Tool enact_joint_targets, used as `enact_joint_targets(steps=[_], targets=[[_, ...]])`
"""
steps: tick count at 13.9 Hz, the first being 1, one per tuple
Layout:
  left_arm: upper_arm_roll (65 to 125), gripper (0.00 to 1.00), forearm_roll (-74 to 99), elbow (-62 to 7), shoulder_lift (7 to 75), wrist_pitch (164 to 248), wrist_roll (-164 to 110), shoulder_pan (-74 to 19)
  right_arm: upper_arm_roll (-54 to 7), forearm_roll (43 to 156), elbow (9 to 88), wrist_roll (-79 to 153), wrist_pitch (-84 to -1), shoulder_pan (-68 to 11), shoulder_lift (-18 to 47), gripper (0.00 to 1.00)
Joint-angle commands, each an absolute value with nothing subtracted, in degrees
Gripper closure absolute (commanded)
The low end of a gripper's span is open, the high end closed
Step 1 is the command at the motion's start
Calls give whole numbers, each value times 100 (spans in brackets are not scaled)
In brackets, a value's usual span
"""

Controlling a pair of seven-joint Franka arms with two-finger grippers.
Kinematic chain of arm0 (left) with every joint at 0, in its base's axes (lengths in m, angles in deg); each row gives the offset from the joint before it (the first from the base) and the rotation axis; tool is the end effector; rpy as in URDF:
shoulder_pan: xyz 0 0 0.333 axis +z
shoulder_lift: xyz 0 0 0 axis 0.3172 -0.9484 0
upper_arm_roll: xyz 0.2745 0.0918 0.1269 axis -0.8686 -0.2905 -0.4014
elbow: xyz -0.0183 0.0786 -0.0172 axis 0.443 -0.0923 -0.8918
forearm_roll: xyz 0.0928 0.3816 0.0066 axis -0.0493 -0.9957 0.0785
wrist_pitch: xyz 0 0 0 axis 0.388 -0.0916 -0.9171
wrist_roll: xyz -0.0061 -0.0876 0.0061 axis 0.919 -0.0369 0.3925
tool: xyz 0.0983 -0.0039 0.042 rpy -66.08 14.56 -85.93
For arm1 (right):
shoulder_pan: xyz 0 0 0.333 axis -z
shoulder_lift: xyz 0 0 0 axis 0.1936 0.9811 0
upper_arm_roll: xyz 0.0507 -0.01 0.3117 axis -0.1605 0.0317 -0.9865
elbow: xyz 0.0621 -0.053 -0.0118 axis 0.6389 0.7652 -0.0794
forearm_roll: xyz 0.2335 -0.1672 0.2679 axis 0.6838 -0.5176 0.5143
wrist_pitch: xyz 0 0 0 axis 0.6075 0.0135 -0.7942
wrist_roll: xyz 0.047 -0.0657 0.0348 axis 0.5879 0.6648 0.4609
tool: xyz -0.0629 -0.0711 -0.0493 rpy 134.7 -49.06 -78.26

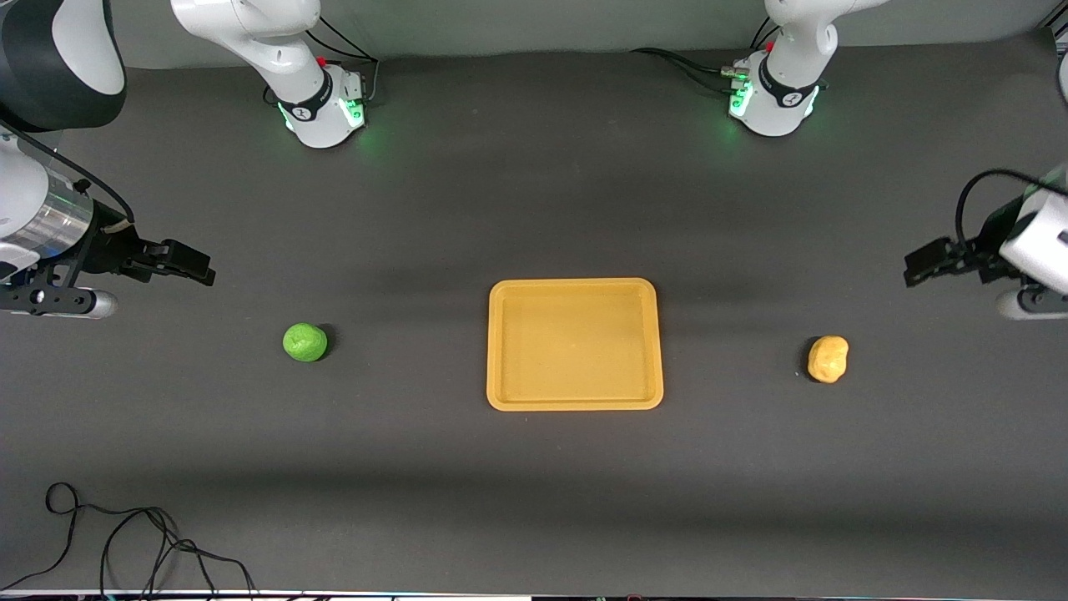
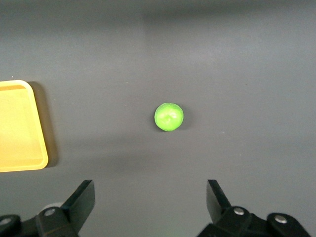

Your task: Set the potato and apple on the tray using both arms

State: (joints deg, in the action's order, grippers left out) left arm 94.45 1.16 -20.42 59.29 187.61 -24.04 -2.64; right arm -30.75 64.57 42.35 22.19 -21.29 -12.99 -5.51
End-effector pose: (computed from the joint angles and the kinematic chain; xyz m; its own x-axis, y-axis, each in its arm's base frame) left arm 0.5979 -0.0057 0.5459 0.9994 0.0310 -0.0130 0.0310 -0.9995 -0.0034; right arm 0.5762 0.0389 0.5670 0.9926 -0.1088 -0.0546 -0.1105 -0.9935 -0.0289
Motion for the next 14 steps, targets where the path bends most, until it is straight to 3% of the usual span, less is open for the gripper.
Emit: enact_joint_targets(steps=[1, 6, 10, 14], targets=[[9405, 0, -301, -2135, 5255, 19365, -2233, -311, -3043, 6384, 4203, 2367, -2058, -1327, -503, 0], [9370, 0, -497, -3478, 4640, 21130, -2092, -241, -3105, 5979, 4466, 2411, -2435, -1424, -196, 0], [9361, 0, -979, -3771, 3954, 21932, -2083, -179, -3078, 6006, 5843, 2411, -4294, -1389, -142, 0], [9352, 0, -1147, -3937, 3601, 22591, -2092, -39, -3026, 6050, 7338, 2657, -6685, -1363, 50, 0]])
